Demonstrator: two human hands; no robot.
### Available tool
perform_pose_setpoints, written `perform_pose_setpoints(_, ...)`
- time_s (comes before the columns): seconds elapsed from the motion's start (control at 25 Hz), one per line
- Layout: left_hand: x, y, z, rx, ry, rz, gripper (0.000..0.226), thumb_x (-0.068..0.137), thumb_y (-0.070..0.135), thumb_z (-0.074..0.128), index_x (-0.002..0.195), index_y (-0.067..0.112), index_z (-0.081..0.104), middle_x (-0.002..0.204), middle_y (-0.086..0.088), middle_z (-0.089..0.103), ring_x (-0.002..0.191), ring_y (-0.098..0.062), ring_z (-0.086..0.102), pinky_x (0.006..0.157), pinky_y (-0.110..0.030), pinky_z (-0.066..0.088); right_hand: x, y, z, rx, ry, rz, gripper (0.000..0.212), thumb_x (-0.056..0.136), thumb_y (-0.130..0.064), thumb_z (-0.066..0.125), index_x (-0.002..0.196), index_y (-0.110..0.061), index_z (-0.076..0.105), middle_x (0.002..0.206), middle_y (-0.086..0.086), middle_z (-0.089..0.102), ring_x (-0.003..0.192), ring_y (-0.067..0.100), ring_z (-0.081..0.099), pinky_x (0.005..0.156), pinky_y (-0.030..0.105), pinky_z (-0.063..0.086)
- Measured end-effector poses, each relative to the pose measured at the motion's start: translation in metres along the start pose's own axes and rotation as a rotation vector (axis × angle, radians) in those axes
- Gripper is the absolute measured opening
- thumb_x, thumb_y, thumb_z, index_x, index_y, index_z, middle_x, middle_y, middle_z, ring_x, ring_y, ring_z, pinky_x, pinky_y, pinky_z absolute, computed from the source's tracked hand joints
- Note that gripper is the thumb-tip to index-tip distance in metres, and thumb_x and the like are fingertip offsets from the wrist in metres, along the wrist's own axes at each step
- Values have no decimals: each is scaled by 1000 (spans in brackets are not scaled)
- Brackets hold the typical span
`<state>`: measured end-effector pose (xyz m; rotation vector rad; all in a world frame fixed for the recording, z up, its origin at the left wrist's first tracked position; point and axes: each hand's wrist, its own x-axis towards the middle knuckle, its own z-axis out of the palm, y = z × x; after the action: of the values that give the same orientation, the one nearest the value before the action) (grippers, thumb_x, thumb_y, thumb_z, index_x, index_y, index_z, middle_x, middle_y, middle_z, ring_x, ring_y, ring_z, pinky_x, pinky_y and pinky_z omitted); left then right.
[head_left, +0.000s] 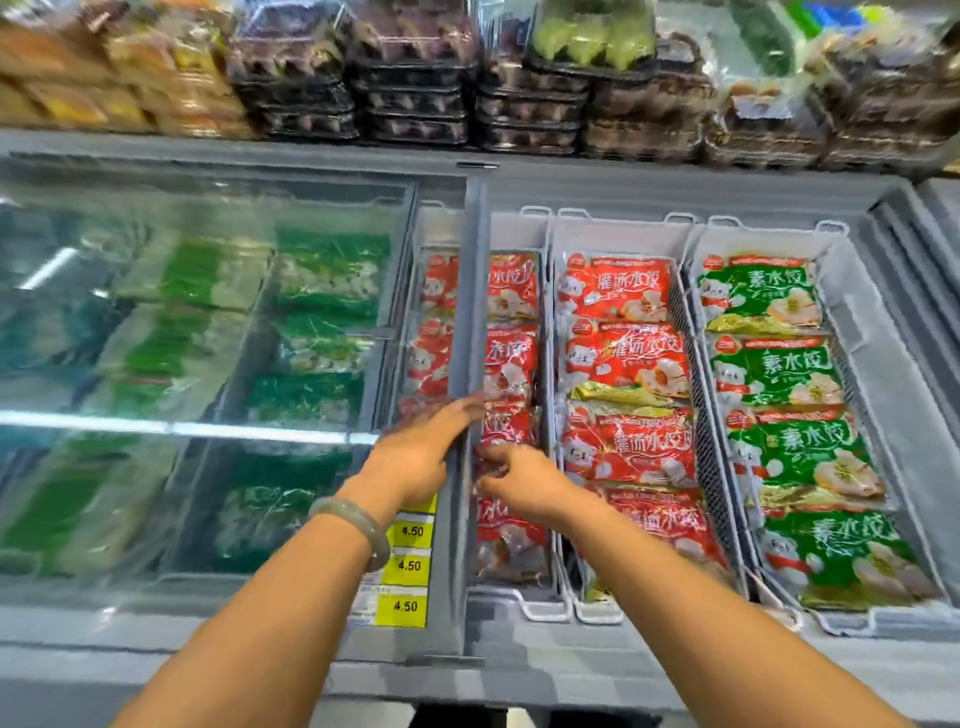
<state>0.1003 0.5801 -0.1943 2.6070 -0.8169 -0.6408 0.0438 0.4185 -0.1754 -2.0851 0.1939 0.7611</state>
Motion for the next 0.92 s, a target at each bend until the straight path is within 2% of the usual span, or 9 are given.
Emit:
perform_pose_setpoints(0.12,-22,-28,-7,40,29,-45,88,82,0,44,146,49,10,156,28,0,147,-15,19,115,-39,32,13,-24,24,52,-106,-38,50,88,8,44,136,-8,49,125,11,63,102,11,55,76,14,45)
perform_pose_setpoints(0.24,-34,-36,-16,19,28,-145,91,80,-8,41,147,46,12,156,30,-2,147,-16,17,113,-37,35,19,-37,42,63,-165,-64,61,88,12,38,145,-8,34,130,7,54,89,4,50,60,0,38)
perform_pose_setpoints(0.32,-39,-39,-21,26,31,-183,90,80,-8,39,147,46,13,155,31,-2,145,-17,23,105,-38,43,20,-42,54,75,-213,-67,73,84,15,37,150,-11,22,146,7,41,87,2,47,53,-3,36)
perform_pose_setpoints(0.4,-45,-43,-24,70,21,-202,86,81,-3,39,147,47,12,155,32,-3,143,-17,28,99,-40,48,17,-40,64,88,-248,-48,82,81,14,40,153,-17,15,154,10,30,90,7,51,63,3,44)
perform_pose_setpoints(0.44,-46,-44,-25,98,8,-216,85,82,0,40,147,47,11,155,32,-3,143,-18,30,100,-41,46,13,-38,68,113,-269,-29,83,82,13,42,153,-19,14,154,11,31,93,12,53,69,16,48)
perform_pose_setpoints(0.52,-45,-43,-24,165,-17,-258,83,82,5,40,147,46,10,156,30,-4,141,-20,33,110,-46,36,3,-34,69,193,-284,2,76,84,11,44,151,-20,23,149,9,38,96,16,52,72,26,45)
perform_pose_setpoints(0.72,-32,0,-30,499,-49,-335,63,91,23,41,150,26,20,160,9,8,145,-26,20,121,-48,9,-44,3,26,416,-136,144,38,94,-10,51,132,-12,51,122,6,59,96,15,57,77,24,46)
perform_pose_setpoints(0.8,-32,16,-33,638,-94,-308,53,94,29,39,146,21,33,158,1,19,147,-25,14,121,-46,8,-76,36,-4,506,13,230,30,95,-12,50,124,-8,56,106,7,62,81,14,58,70,24,45)
perform_pose_setpoints(0.92,-32,34,-34,716,-203,-310,42,93,32,38,133,23,49,144,0,45,139,-24,31,116,-43,23,-133,93,-41,654,241,338,24,96,-8,45,115,-3,58,85,4,60,64,11,51,56,22,38)
